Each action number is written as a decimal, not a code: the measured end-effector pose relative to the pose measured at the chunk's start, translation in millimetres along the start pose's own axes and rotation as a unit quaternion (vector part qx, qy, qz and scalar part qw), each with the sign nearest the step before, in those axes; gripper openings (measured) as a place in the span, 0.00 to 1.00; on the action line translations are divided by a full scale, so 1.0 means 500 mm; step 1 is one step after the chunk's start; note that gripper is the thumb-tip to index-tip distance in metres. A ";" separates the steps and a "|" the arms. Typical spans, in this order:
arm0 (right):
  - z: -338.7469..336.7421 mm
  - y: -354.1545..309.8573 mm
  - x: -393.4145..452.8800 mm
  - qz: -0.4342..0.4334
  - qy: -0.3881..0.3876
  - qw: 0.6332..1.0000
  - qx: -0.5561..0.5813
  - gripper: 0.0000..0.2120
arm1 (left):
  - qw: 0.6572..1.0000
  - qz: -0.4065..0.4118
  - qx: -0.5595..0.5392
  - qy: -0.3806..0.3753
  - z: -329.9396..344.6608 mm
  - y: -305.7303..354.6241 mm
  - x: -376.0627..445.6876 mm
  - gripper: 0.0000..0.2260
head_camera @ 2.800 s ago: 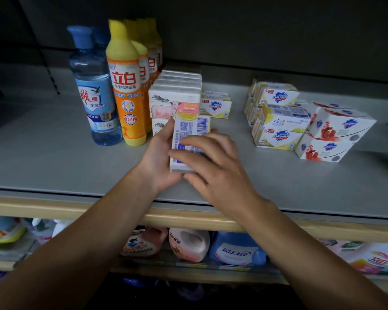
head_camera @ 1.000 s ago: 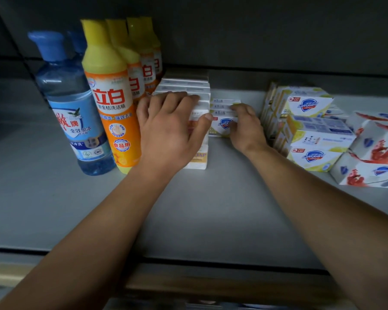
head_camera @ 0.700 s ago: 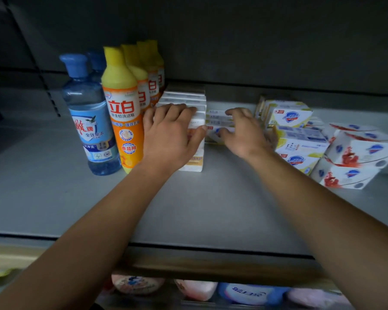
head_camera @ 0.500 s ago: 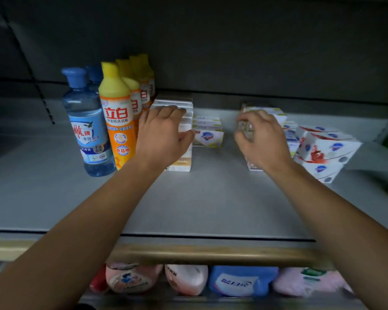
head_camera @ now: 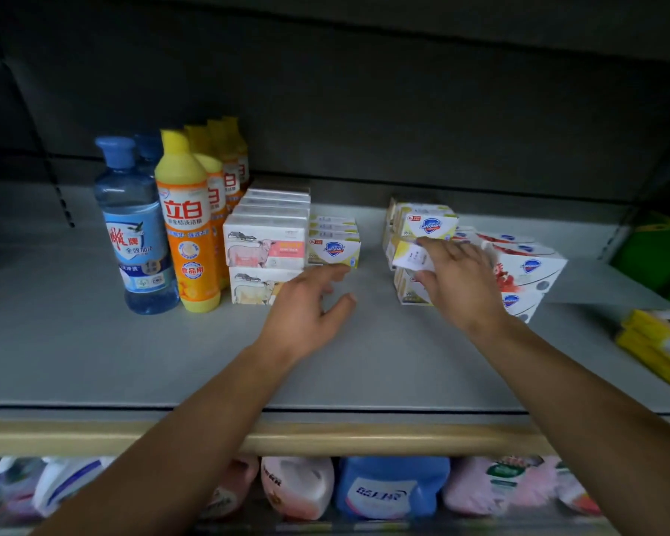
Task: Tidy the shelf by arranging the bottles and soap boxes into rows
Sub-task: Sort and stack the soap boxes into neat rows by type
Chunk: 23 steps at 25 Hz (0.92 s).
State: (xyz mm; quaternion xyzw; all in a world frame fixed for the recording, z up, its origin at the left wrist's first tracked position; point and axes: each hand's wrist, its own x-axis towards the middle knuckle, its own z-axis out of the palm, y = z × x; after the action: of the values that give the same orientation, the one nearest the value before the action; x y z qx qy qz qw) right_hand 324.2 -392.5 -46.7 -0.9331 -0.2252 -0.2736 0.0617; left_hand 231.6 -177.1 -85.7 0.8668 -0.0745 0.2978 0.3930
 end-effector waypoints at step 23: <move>0.059 -0.110 -0.109 0.165 -0.046 0.807 0.566 0.27 | 0.876 -0.344 -0.335 -0.041 -0.017 -0.005 0.002 0.18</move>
State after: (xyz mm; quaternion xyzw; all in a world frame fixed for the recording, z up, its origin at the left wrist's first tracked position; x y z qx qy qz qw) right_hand 272.8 -357.5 -101.5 -0.7675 -0.1848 -0.0401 0.6125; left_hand 229.3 -169.4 -82.4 0.6655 0.1168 0.0655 0.7343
